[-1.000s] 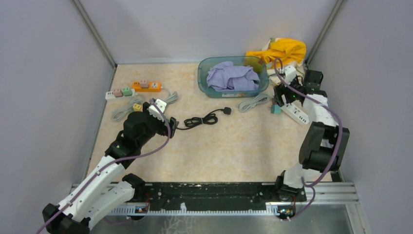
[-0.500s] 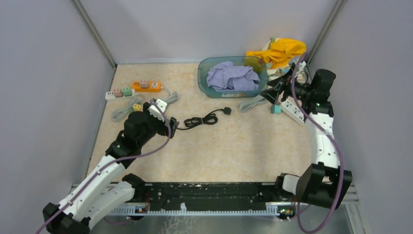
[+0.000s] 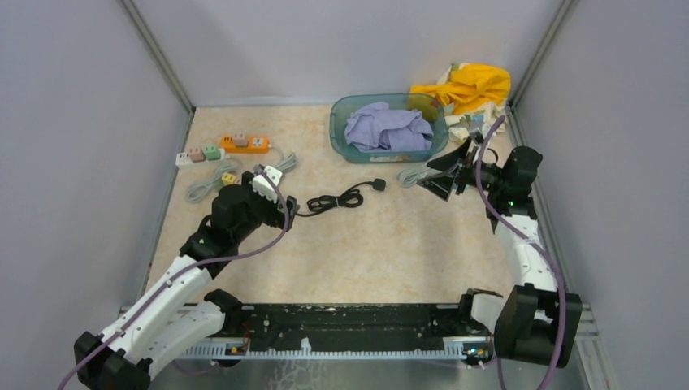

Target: Pull the plug off the socket

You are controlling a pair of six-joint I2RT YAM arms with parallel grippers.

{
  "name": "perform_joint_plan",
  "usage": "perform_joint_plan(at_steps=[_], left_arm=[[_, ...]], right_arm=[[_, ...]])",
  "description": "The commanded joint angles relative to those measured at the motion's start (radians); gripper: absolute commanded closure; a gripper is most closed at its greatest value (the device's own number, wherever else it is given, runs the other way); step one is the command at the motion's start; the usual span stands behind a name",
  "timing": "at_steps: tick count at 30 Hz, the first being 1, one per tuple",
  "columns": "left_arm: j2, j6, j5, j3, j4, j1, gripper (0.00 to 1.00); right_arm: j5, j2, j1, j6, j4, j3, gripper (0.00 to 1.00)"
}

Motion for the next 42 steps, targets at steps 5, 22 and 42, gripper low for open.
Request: perform_joint_plan(at_steps=[5, 22, 42], left_arm=[[0.042, 0.021, -0.026, -0.016, 0.022, 0.01, 0.0], [0.07, 0.011, -0.029, -0.008, 0.019, 0.029, 0.0], [0.047, -0.636, 0.113, -0.065, 0.164, 0.031, 0.0]], right_arm=[[-0.004, -0.036, 0.018, 0.024, 0.146, -0.035, 0.2], [0.004, -0.042, 0.044, -0.043, 0.067, -0.016, 0.21], [0.004, -0.05, 0.051, -0.082, 0.016, -0.002, 0.21]])
